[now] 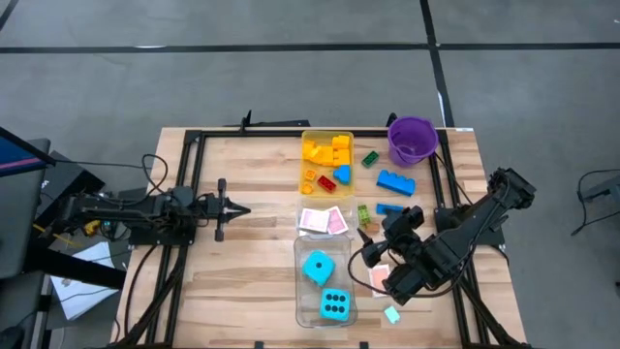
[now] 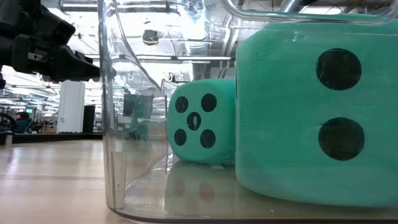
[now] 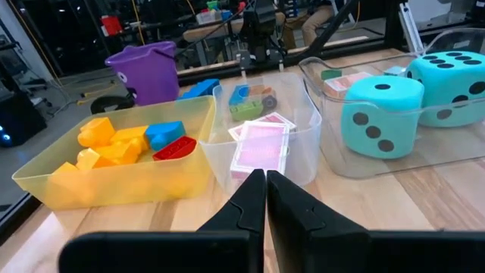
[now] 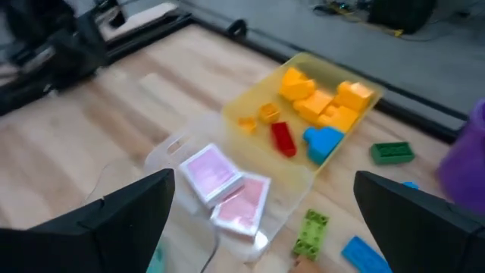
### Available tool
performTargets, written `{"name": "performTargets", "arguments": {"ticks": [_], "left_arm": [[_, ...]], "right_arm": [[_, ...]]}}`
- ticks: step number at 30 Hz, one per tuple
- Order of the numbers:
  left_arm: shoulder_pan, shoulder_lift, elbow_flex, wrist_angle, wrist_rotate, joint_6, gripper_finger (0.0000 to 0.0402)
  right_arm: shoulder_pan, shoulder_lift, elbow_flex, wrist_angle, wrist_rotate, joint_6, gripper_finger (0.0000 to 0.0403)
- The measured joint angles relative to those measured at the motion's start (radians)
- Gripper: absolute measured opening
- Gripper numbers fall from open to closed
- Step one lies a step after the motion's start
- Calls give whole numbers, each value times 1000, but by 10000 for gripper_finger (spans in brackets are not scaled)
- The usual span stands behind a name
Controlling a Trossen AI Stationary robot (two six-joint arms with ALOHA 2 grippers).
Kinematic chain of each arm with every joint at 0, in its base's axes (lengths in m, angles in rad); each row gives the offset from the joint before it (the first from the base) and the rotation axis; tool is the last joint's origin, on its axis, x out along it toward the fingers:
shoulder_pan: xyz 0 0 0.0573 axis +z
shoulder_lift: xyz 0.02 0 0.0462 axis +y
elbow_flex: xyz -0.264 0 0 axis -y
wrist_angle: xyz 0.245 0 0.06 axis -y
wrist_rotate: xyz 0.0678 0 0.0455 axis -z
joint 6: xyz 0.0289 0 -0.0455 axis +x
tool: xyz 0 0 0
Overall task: Pick & Place Toys
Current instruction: Put the light blue game piece into the yellow bin
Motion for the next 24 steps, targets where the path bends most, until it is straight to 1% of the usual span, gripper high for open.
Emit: {"name": "performTargets", "arguments": {"ticks": [4,7,10,13,18,24], "left_arm": [[0,12,0,2,0,0,11],[0,14,0,1,1,0,12],[0,13,0,3,1,0,11],[0,15,1,14,1,0,10],[0,15,1,20,1,0,13],[0,18,1,21,1,0,10]], "right_arm": [[0,18,0,95,-60,-115,398],[0,33,0,113,-106,-114,398],[-3,39,1,122,-197,-73,398],[-8,44,0,120,-342,-2,398],[-7,88,0,148,-644,123,398],[9,194,0,214,-909,221,398]]}}
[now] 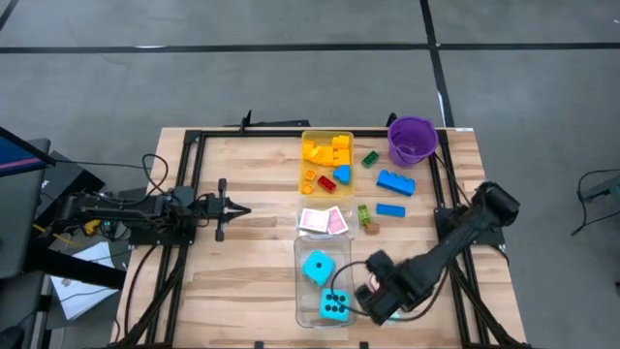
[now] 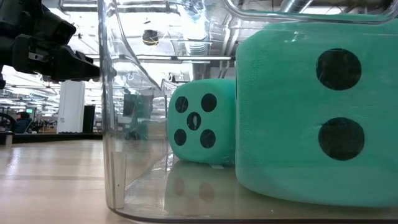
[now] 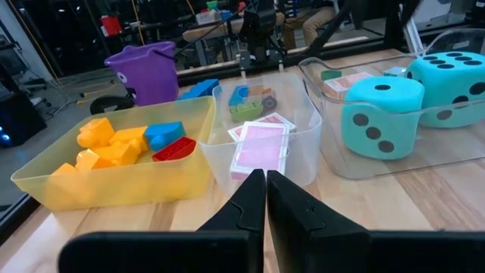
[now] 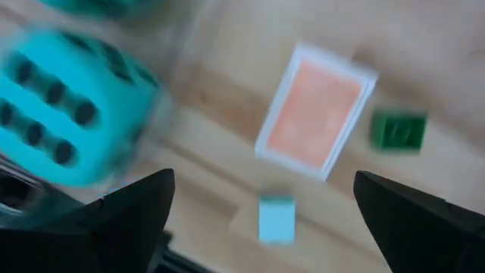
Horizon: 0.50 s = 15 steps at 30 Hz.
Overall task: Pick & Place Toys
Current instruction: Put the light blue game piece into the yellow bin
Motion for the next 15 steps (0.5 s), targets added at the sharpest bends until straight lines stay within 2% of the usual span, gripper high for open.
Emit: {"name": "performTargets", "arguments": {"ticks": [2,5,15], "left_arm": [[0,3,0,8,0,0,11],[0,3,0,7,0,0,14],[0,5,0,15,0,0,15]], "right_arm": [[16,34,0,18,-69,29,398],[53,73,0,43,-113,88,398],[220,120,0,86,-92,317,398]]}}
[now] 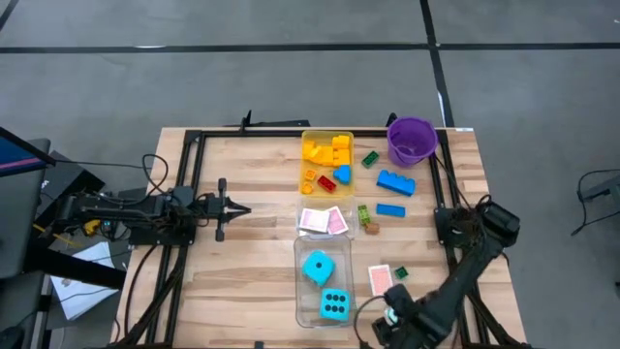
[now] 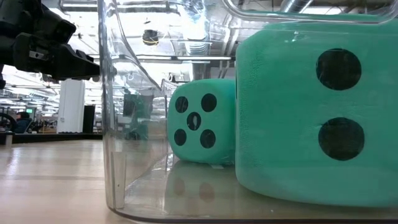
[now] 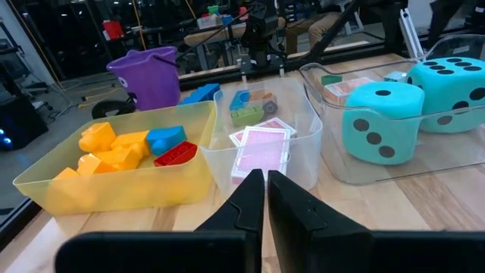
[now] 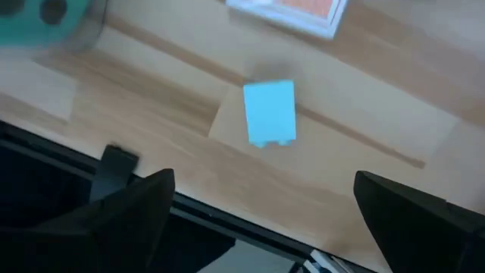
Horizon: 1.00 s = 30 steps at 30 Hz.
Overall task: Pick & Place Toys
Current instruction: Put the light blue game piece into the yellow bin
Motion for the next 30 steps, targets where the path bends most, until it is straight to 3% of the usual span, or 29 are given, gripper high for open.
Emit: {"name": "performTargets", "arguments": {"ticks": [3,11,19,30], "left_arm": [[0,3,0,2,0,0,17],[0,3,0,14,0,0,17],[0,3,0,29,0,0,17],[0,3,0,38,0,0,17]], "right_arm": [[32,13,-2,-7,51,43,398],[47,94,-1,66,49,24,398],[46,91,-12,14,82,11,398],[38,92,-133,152,79,-2,398]]}}
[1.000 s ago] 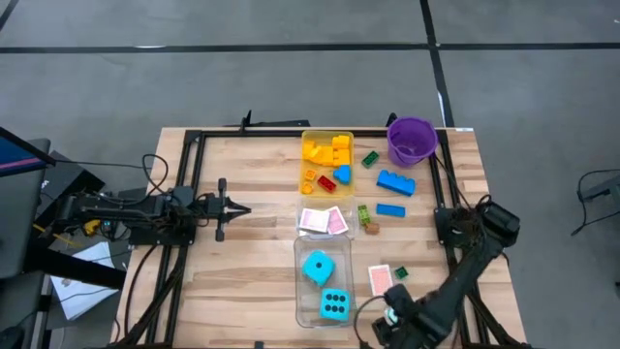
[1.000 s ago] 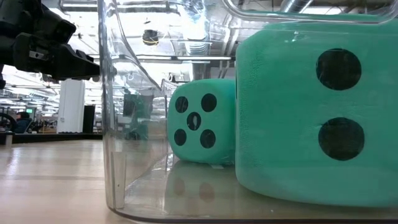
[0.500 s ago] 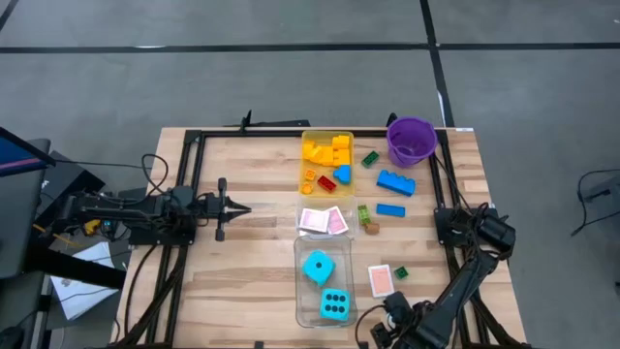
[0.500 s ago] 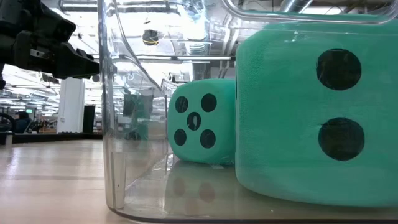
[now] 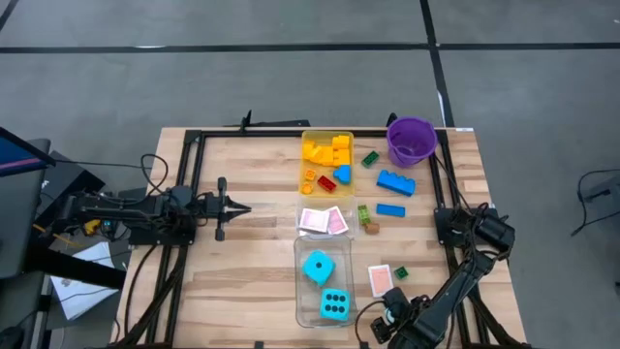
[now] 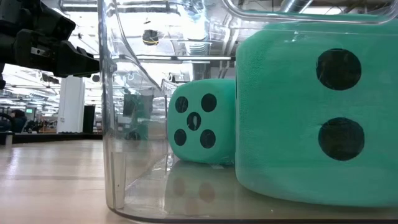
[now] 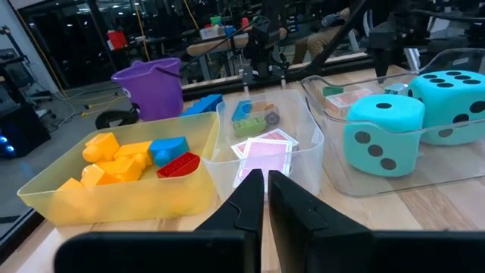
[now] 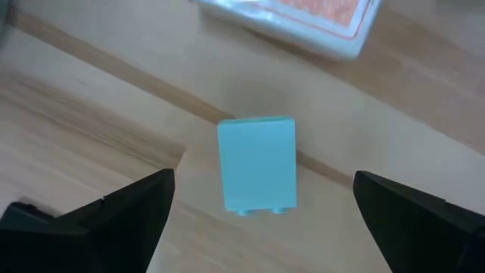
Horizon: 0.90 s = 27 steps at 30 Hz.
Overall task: Pick & Place Toys
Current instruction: Put the light blue game piece into the yellow bin
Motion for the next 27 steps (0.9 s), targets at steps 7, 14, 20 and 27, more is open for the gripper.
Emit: {"name": "performTargets", "arguments": {"ticks": [7,14,20,27], "left_arm": [[0,0,0,1,0,0,17],[0,0,0,6,0,0,17],[0,0,0,6,0,0,17],[0,0,0,6,0,0,17]], "right_arm": [[-5,0,-33,57,-24,-1,379],[-32,-6,-65,86,-37,-49,319],[-40,-7,-72,97,-49,-60,269],[-39,-5,-73,98,-43,-59,209]]}}
